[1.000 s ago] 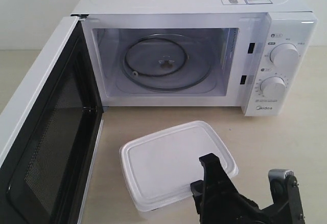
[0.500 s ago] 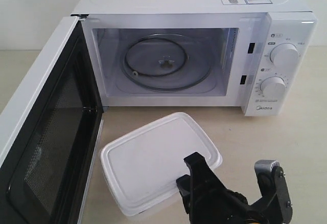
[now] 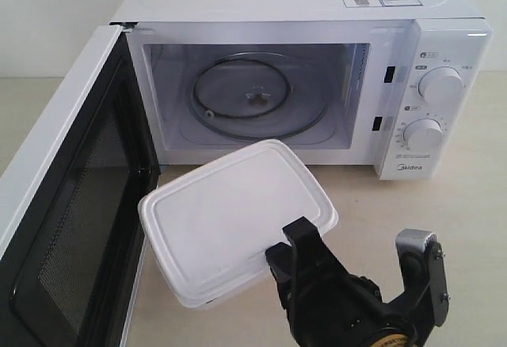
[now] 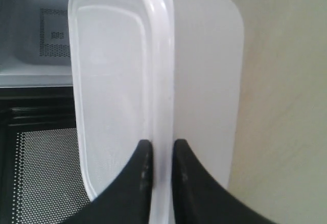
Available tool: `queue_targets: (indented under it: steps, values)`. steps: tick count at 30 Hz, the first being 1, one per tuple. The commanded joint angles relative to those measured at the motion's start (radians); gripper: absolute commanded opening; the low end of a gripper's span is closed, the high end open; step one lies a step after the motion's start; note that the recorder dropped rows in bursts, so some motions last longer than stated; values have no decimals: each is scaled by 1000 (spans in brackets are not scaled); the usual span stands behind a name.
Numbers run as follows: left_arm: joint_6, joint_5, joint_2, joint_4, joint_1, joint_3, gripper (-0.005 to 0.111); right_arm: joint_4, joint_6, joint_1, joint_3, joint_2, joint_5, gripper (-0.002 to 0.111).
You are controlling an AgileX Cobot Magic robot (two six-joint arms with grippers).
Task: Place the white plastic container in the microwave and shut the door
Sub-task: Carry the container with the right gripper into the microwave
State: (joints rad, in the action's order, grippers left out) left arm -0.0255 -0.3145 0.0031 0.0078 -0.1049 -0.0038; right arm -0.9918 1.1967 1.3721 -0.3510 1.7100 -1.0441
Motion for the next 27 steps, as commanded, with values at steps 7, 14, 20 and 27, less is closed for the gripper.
queue_targets:
  steps: [7, 14, 20, 27]
  values:
    - [-12, -1, -3, -8, 3, 4, 4, 32, -44, -63, 0, -3, -81, 0]
    - [-12, -1, -3, -8, 3, 4, 4, 20, -8, -107, -20, -3, -58, 0]
    - [-12, -1, -3, -8, 3, 4, 4, -32, -127, -178, -128, -3, 55, 0]
    - [-12, -1, -3, -8, 3, 4, 4, 49, -172, -348, -242, -3, 194, 0]
